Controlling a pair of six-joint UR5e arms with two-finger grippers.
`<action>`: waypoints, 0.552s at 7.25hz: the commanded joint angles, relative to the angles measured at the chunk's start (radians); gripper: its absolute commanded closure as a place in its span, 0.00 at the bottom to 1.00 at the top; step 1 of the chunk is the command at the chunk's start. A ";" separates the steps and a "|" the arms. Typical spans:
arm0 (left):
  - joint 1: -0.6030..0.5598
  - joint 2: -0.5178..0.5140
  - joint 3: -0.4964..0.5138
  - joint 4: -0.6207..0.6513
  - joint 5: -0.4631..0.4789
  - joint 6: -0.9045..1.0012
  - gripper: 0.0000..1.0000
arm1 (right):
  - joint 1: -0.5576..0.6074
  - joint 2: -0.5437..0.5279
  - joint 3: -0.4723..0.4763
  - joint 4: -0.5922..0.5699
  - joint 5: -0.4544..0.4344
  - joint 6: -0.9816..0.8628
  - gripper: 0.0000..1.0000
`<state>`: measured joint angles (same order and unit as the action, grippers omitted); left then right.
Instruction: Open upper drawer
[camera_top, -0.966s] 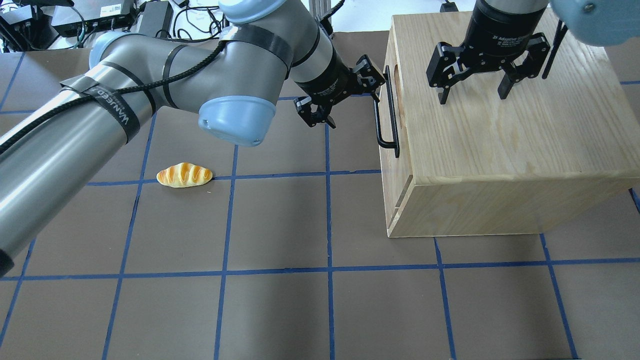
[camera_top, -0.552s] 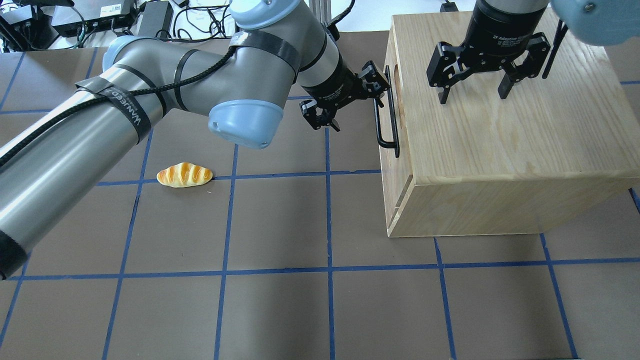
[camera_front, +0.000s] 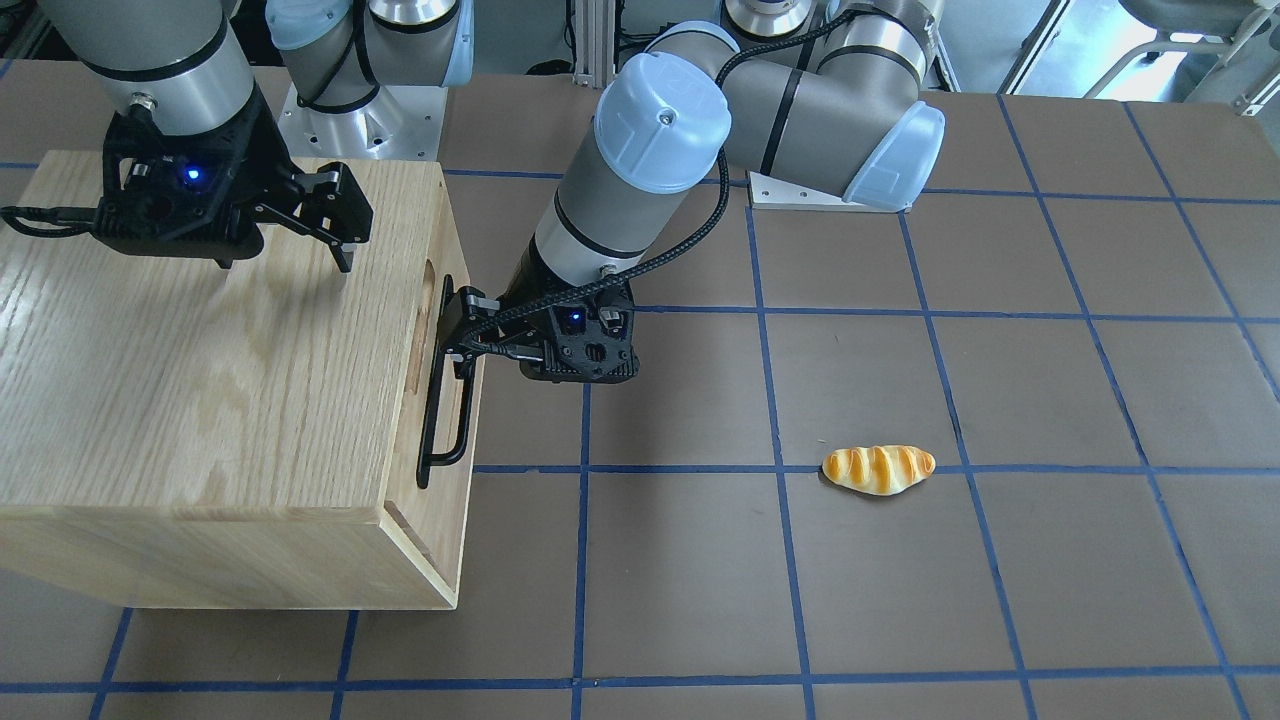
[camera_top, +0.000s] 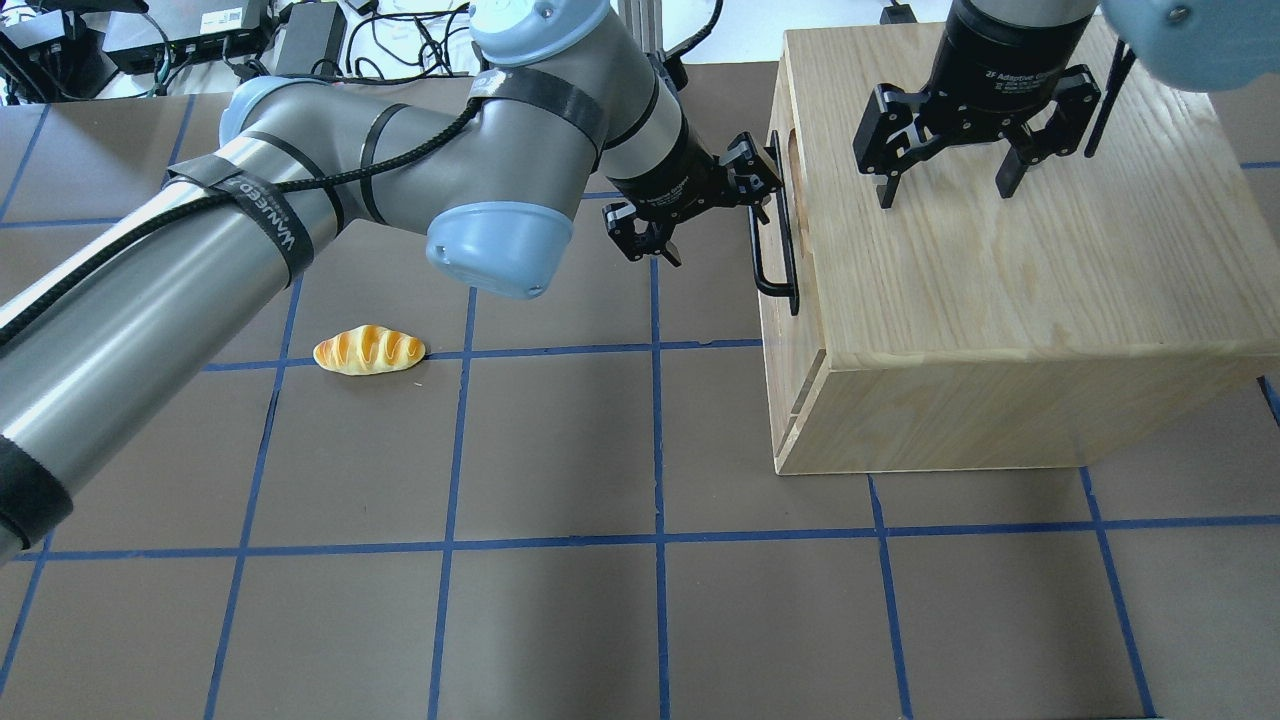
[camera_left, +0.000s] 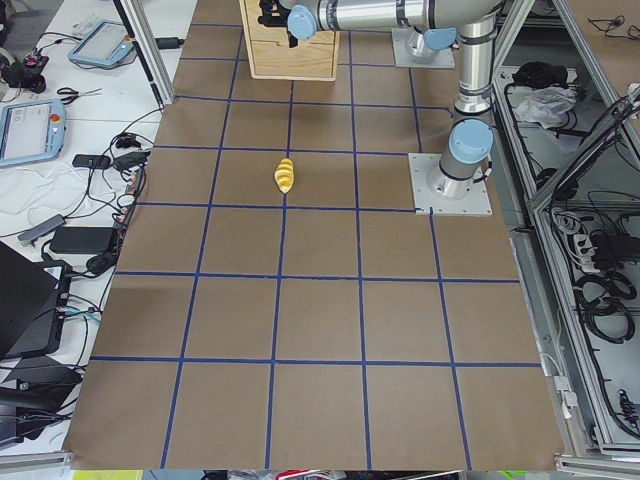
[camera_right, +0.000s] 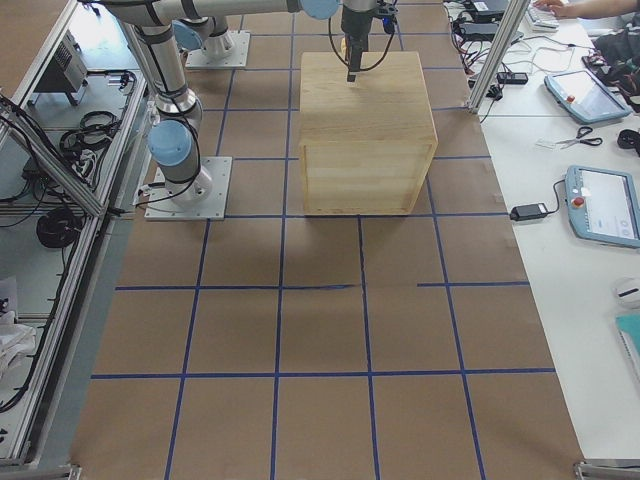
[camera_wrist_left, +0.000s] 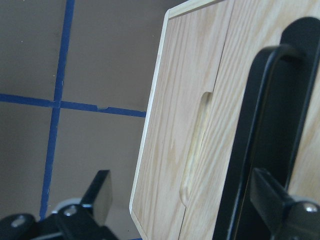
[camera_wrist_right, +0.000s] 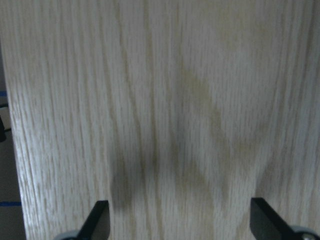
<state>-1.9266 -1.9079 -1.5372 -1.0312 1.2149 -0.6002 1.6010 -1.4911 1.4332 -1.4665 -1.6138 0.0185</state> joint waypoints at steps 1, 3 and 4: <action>0.000 -0.002 -0.003 -0.001 0.002 0.051 0.00 | 0.000 0.000 0.000 0.000 0.000 0.001 0.00; 0.001 -0.008 -0.007 -0.003 0.008 0.103 0.00 | 0.000 0.000 0.000 0.000 0.000 0.001 0.00; 0.001 -0.011 -0.011 -0.006 0.009 0.105 0.00 | -0.001 0.000 0.000 0.000 0.000 0.001 0.00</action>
<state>-1.9254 -1.9154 -1.5448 -1.0343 1.2214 -0.5063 1.6013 -1.4910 1.4332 -1.4665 -1.6138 0.0195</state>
